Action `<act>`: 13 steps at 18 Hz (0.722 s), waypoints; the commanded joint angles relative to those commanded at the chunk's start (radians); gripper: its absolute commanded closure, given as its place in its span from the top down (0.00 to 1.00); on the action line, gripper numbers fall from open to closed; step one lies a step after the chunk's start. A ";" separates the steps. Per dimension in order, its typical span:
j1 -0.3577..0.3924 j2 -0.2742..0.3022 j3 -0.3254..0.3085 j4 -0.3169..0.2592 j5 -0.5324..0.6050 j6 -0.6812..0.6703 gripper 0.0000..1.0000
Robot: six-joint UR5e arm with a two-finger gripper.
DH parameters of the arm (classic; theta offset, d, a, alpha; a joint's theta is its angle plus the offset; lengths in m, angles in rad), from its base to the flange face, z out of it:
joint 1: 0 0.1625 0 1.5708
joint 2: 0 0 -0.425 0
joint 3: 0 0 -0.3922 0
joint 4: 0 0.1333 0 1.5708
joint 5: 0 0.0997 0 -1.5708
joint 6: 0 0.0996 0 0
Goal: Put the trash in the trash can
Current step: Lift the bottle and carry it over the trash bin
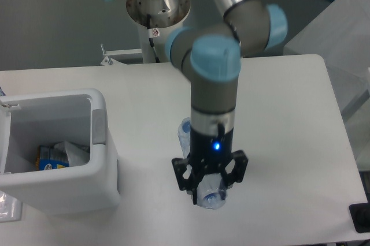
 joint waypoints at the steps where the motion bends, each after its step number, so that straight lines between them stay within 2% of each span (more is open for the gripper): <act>1: -0.002 0.008 0.002 0.017 -0.017 0.000 0.60; 5: -0.011 0.061 0.014 0.038 -0.081 -0.011 0.60; 13: -0.075 0.133 0.011 0.038 -0.097 -0.014 0.60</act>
